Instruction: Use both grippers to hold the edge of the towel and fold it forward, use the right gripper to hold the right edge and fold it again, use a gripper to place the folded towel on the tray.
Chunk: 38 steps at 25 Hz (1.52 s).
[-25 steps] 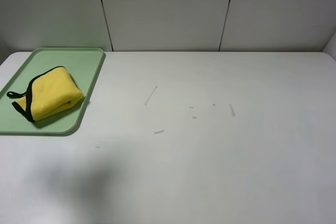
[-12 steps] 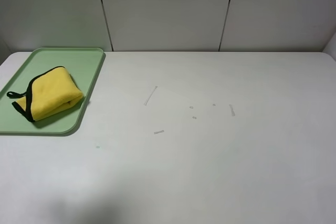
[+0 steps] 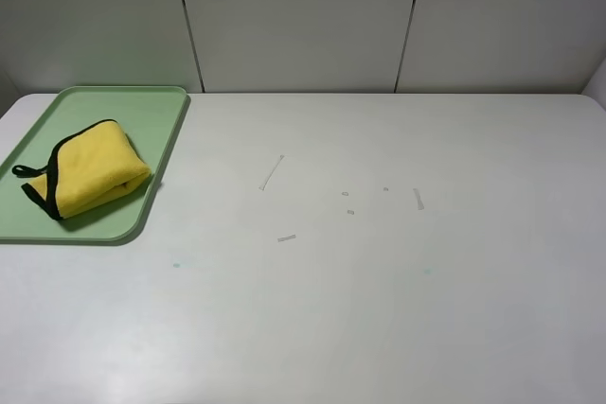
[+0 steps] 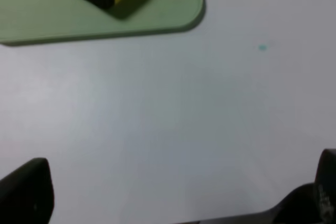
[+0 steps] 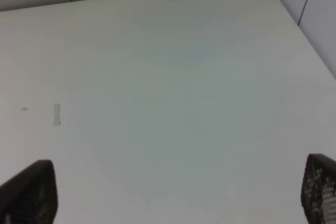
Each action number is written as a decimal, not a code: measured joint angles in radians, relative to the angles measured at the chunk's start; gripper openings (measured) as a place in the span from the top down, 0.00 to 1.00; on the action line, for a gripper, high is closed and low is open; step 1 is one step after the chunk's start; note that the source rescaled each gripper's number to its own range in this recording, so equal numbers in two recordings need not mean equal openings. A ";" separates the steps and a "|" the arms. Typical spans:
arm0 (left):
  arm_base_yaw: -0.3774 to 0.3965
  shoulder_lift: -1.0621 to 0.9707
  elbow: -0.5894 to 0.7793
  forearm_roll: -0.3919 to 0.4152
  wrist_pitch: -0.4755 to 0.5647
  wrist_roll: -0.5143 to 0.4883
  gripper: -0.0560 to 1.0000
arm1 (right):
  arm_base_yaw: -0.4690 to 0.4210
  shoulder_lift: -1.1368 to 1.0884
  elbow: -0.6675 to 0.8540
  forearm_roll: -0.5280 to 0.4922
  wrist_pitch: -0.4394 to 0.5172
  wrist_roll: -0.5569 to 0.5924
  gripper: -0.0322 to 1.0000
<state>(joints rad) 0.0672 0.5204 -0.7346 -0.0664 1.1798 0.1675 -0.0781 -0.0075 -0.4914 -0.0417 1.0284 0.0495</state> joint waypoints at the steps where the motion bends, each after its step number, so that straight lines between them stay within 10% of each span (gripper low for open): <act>1: 0.000 -0.036 0.007 0.000 0.000 0.000 0.00 | 0.000 0.000 0.000 0.000 0.000 0.000 0.00; 16: -0.080 -0.517 0.240 0.017 -0.103 -0.078 0.00 | 0.000 0.000 0.000 0.000 0.000 0.000 0.00; 38: -0.080 -0.523 0.242 0.017 -0.125 -0.079 0.00 | 0.000 0.000 0.000 0.000 0.000 0.000 0.00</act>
<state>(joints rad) -0.0132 -0.0030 -0.4921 -0.0491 1.0551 0.0881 -0.0781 -0.0075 -0.4914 -0.0417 1.0284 0.0495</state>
